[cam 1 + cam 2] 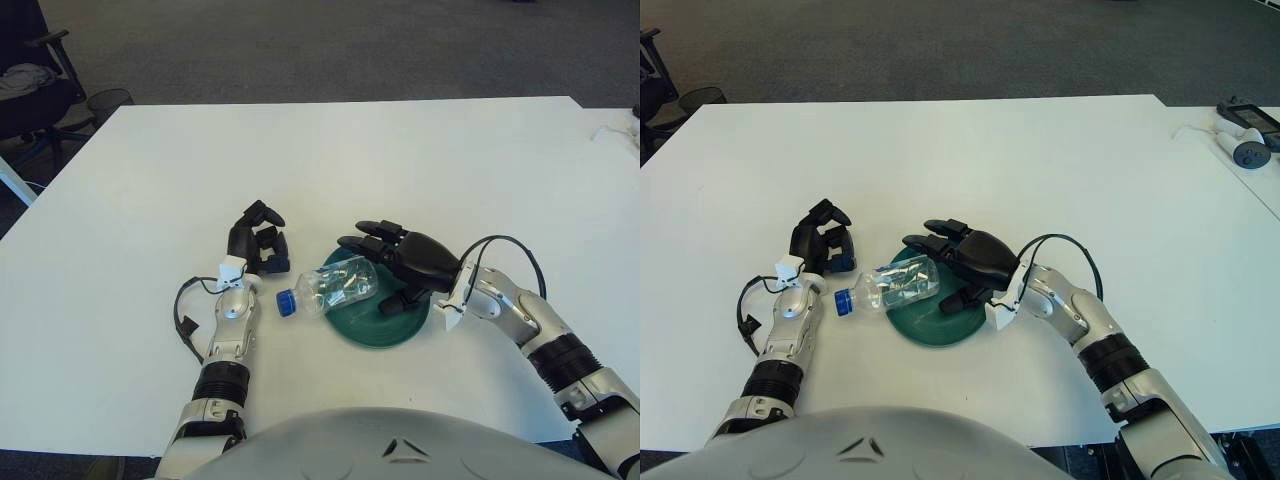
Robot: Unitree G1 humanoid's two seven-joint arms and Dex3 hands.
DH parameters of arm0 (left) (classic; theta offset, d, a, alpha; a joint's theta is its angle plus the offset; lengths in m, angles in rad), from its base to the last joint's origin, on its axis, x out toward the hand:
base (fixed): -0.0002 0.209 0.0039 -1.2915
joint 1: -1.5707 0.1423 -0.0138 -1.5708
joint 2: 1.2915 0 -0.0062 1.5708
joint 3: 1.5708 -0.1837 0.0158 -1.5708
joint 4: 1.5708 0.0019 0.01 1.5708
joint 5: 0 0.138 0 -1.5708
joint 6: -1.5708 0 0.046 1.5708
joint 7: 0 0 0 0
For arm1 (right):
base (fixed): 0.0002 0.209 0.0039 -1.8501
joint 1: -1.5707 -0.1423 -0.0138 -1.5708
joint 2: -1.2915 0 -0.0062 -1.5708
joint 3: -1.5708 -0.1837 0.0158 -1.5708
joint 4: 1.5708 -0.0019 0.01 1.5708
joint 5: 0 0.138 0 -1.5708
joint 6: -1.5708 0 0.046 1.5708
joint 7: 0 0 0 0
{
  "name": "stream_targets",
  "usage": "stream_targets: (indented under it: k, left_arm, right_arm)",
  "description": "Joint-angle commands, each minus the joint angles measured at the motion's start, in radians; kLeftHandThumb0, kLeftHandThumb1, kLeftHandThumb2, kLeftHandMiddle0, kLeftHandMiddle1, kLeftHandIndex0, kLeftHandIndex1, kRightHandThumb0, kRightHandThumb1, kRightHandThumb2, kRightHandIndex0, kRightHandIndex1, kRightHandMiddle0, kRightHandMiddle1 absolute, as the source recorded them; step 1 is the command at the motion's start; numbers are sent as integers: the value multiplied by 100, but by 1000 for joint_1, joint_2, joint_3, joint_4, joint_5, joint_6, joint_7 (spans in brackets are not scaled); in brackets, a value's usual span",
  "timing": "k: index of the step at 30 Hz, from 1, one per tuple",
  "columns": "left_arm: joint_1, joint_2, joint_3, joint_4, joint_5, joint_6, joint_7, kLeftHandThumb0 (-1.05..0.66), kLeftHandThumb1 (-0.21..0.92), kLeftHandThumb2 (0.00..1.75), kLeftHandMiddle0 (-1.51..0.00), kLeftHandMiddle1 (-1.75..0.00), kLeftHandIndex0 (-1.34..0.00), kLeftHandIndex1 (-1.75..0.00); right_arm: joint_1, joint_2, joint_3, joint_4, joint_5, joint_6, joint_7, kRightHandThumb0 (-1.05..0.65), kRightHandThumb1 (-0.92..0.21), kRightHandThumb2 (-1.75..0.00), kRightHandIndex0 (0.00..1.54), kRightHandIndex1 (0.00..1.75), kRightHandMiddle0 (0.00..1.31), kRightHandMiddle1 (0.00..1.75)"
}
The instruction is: Put the bottle into the plate.
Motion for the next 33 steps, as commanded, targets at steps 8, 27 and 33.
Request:
stream_targets:
  k: [8, 27, 33]
  left_arm:
    - [27, 1, -5, 33, 21, 34, 17, -61, 2, 168, -131, -175, -86, -175]
    - [25, 4, -5, 37, 21, 42, 21, -62, 2, 169, -130, -175, -87, -175]
    - [23, 9, -7, 41, 30, 33, 26, -61, 2, 168, -130, -175, -86, -175]
  right_arm:
    - [-32, -16, -5, 35, -11, -30, -18, -100, -92, -86, 0, 0, 0, 0]
    - [-37, -10, -4, 59, -17, -33, -50, -98, -92, -82, 0, 0, 0, 0]
    - [-46, -11, -3, 68, -11, -32, -44, -99, -92, -82, 0, 0, 1, 1]
